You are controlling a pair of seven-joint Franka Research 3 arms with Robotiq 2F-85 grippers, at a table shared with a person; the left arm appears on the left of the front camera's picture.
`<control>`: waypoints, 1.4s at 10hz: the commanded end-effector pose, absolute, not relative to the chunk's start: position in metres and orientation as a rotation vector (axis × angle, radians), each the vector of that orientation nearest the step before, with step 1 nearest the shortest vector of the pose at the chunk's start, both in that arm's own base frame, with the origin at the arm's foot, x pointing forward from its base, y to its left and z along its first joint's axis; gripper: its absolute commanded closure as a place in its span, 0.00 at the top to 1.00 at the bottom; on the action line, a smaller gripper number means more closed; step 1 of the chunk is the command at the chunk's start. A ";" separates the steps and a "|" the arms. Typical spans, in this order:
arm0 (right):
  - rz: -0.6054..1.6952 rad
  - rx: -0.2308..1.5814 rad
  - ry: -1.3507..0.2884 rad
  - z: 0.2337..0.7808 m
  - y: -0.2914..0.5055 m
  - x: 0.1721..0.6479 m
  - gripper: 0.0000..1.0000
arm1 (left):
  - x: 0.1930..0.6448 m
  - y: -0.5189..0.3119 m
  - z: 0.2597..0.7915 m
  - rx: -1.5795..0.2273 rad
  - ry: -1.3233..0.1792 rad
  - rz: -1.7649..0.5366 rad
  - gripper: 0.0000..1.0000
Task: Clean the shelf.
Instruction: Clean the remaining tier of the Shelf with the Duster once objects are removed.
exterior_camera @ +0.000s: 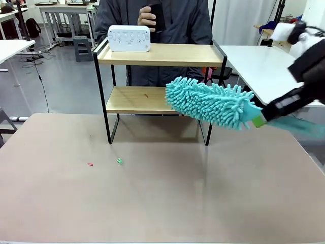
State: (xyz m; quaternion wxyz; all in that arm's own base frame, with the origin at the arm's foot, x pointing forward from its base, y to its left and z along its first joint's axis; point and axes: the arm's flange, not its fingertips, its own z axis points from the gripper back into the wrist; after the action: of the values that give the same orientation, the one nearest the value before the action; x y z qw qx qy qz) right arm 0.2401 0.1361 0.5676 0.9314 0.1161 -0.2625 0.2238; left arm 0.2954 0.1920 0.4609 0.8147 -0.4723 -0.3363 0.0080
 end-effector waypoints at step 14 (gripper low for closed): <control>0.051 0.179 -0.642 0.481 0.199 0.350 0.13 | 0.295 0.191 0.461 -1.019 -0.747 0.000 1.00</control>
State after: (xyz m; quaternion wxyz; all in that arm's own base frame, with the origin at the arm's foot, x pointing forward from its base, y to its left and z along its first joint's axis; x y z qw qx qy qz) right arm 0.3382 0.1941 0.4774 0.9469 0.0582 -0.3150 0.0264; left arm 0.2952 0.1922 0.4610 0.8146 -0.4724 -0.3365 0.0078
